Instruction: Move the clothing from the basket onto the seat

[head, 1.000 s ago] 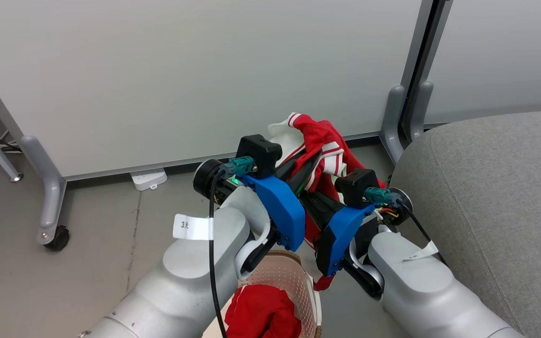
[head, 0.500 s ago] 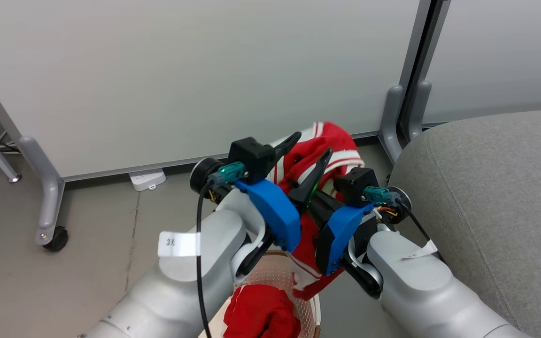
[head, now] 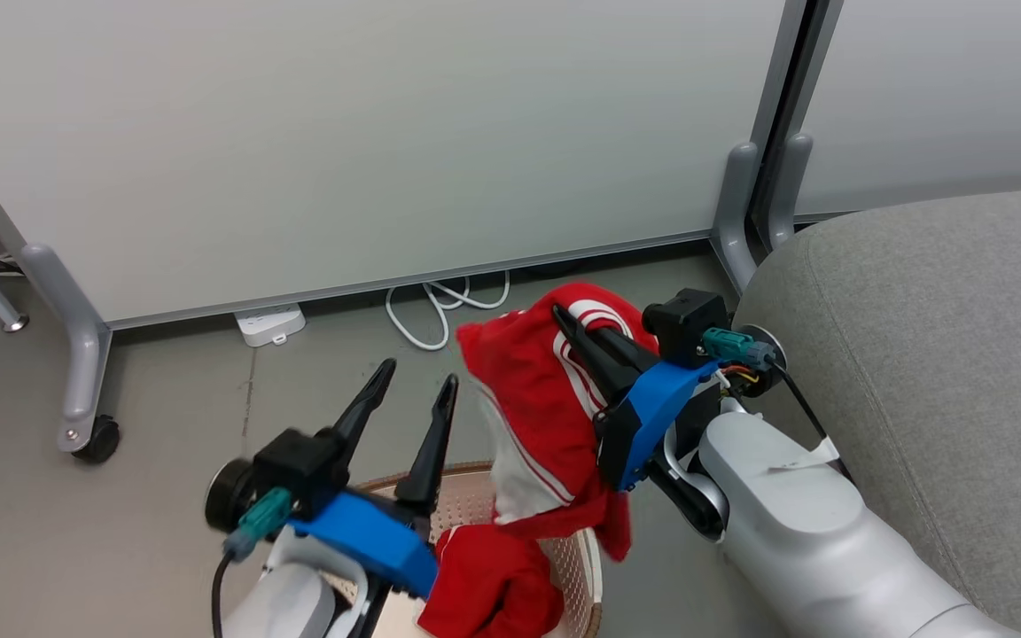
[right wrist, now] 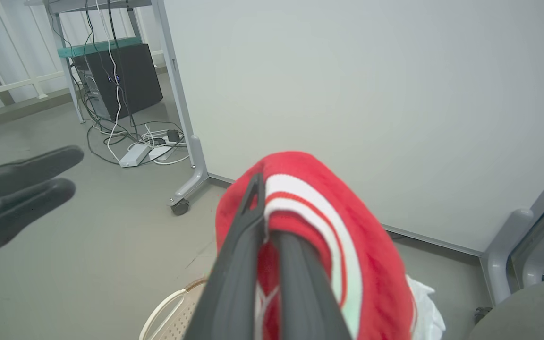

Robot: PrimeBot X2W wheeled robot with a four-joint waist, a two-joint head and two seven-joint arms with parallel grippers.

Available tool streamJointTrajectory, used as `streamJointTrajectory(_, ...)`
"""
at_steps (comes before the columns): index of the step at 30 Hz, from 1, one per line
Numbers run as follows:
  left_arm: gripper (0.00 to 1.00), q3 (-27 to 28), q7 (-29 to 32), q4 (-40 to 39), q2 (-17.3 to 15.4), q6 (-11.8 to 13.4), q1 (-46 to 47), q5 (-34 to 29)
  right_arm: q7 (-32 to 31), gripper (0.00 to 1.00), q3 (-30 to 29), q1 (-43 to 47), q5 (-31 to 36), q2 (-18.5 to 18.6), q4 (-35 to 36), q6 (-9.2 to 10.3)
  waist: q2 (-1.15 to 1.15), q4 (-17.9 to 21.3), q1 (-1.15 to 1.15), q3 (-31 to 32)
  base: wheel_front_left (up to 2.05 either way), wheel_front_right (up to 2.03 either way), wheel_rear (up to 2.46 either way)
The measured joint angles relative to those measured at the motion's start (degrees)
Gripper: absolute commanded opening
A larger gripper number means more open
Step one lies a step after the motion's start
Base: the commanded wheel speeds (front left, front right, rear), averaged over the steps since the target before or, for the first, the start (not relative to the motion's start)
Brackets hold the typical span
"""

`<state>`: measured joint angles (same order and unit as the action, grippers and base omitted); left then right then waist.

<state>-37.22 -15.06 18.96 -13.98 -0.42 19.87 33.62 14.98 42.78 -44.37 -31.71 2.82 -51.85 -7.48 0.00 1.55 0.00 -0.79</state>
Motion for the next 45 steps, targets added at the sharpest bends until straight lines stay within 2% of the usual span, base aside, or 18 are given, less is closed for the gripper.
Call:
streamJointTrajectory(5,1.00,8.59,0.00,-5.60,0.85,0.32,-10.03,-5.24,0.00,0.00,-2.52,0.04,1.63,0.00,1.21,0.00,0.00,-0.18,0.00,-0.25,0.00,0.00,0.00)
streamJointTrajectory(11,1.00,15.84,0.00,-7.44,3.12,-1.79,-15.96,-10.05,0.00,0.00,-4.77,0.25,3.68,0.00,2.26,0.00,0.00,-0.62,0.00,-0.66,0.00,0.00,0.00)
streamJointTrajectory(19,1.00,21.42,-0.01,-6.98,6.24,-4.67,-17.70,-14.02,0.00,0.00,-5.77,1.19,4.80,0.00,2.88,-0.01,0.00,-0.41,0.00,-1.03,0.00,0.00,0.00)
streamJointTrajectory(25,1.00,23.60,-0.01,-6.66,7.50,-5.73,-18.57,-15.93,0.00,0.00,-5.82,1.22,4.86,0.00,3.44,-0.01,0.00,1.16,0.00,-1.25,0.00,0.00,0.00)
streamJointTrajectory(33,1.00,25.37,-0.01,-6.97,8.31,-6.51,-18.39,-17.80,0.01,0.00,-5.77,1.16,4.88,0.00,4.15,0.00,0.00,6.97,0.00,-2.31,0.00,0.00,0.00)
streamJointTrajectory(45,1.00,25.68,-0.01,-6.32,8.25,-6.70,-16.29,-19.14,0.01,0.00,-5.69,1.06,4.34,0.03,6.23,-0.01,0.00,19.81,0.00,-4.74,0.00,0.00,0.00)
